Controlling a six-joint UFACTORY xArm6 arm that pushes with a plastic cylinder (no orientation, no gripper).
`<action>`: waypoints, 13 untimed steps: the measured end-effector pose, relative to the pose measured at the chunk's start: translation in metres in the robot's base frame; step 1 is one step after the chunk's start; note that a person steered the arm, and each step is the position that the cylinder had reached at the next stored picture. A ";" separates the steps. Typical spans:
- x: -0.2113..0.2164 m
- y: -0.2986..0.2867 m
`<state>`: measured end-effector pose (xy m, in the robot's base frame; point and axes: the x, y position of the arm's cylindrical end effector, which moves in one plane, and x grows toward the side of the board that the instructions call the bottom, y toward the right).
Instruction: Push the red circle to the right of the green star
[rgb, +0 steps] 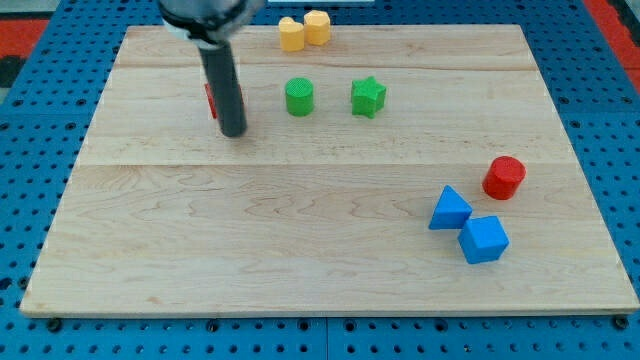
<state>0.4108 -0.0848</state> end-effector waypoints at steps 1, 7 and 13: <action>0.043 0.087; 0.083 0.265; -0.116 0.339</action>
<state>0.2951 0.2541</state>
